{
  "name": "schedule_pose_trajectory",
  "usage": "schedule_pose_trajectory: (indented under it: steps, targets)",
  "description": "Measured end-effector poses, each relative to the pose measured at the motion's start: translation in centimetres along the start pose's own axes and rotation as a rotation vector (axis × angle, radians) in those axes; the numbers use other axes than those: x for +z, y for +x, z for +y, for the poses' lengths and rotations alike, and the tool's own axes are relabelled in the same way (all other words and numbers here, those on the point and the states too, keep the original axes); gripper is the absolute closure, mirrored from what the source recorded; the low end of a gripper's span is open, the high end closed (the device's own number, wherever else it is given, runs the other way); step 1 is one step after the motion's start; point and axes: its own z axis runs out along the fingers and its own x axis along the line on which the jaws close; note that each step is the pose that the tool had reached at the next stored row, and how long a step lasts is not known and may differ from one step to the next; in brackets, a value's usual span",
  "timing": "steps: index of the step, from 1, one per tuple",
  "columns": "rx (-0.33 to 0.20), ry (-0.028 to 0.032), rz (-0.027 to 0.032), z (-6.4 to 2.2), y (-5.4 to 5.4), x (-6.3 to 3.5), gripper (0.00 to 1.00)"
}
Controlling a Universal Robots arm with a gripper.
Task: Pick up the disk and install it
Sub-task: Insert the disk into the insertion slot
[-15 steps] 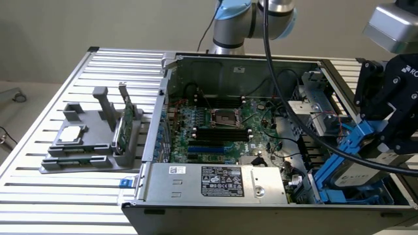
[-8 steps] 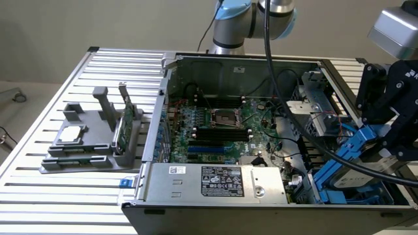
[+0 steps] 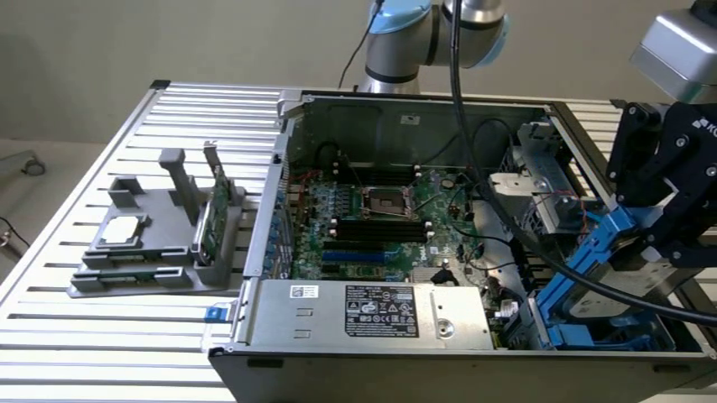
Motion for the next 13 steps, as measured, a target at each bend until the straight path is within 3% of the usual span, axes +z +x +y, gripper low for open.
schedule_pose_trajectory:
  steps: [3, 5, 8, 13]
  targets:
    - [-0.001, 0.0022, -0.0259, 0.0, 0.03, 0.02, 0.67]
    - [-0.002, 0.003, -0.0367, 0.01, 0.16, 0.04, 0.67]
    - [-0.002, 0.0036, -0.0443, 0.02, 0.38, 0.08, 0.67]
    - [-0.003, 0.0042, -0.0491, 0.02, 0.51, 0.11, 0.66]
